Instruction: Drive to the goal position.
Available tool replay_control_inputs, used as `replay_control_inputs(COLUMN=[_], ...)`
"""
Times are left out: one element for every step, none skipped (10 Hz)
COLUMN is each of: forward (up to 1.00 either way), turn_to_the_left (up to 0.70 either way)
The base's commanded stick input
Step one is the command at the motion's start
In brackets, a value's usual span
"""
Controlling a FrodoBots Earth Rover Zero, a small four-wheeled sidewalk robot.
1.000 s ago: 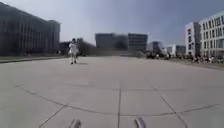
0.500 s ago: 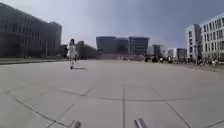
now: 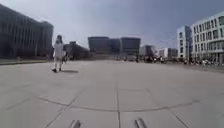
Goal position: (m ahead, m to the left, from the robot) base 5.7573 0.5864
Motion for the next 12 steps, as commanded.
replay_control_inputs(forward=[0.70,0.70,0.70,0.70,0.70,0.70,0.70,0.70,0.70,0.70,0.70,0.70], turn_to_the_left=[0.01,0.01,0.01,0.01,0.01,0.01,0.01,0.01,0.01,0.01,0.01,0.01])
